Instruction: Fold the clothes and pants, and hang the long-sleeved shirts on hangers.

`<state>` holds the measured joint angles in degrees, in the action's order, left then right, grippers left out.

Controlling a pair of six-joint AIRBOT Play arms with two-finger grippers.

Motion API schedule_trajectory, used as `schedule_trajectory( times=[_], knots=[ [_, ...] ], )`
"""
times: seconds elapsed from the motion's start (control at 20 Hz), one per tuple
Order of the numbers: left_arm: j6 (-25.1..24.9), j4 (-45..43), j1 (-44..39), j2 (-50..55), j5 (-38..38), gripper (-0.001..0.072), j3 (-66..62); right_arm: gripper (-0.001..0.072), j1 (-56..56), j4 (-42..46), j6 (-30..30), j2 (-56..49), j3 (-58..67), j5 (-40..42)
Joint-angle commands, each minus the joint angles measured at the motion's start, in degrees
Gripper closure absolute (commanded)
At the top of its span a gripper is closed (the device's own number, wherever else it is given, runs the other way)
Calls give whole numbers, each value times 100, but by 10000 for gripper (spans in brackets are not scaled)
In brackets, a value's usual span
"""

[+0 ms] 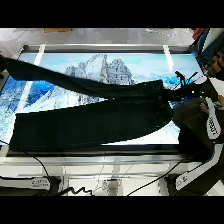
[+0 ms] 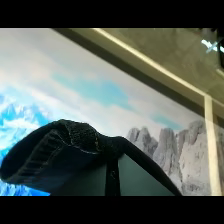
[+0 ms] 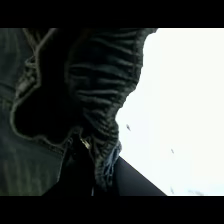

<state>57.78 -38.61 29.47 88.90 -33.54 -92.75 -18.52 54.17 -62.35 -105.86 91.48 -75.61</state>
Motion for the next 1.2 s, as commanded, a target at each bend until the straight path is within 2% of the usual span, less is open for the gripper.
schedule_trajectory(
  times=[0.0, 0.2, 0.35, 0.55, 0.9, 1.05, 1.15],
  knots=[
    [37, -955, -157, 17, -267, 689, -442, 683, -184, 168, -127, 133, 0, -503],
    [863, -3676, -160, 632, -2317, 689, -166, 683, -20, 155, -127, 133, 0, -431],
    [1434, -4457, -74, 1180, -2837, 687, -87, 683, 136, 160, -125, 133, 0, -428],
    [1425, -4457, -33, 1462, -2710, 687, -87, 682, 214, 190, -125, 131, 0, -422],
    [1427, -4863, -33, 1438, -1840, 687, -111, 683, 212, 544, -127, 133, 0, -437],
    [1473, -5541, -33, 1381, -1729, 687, -267, 683, 208, 973, -201, 133, 7, -428],
    [1945, -6240, -31, 1314, -1672, 687, -343, 683, 208, 1370, -407, 133, 7, -354]
  ],
)
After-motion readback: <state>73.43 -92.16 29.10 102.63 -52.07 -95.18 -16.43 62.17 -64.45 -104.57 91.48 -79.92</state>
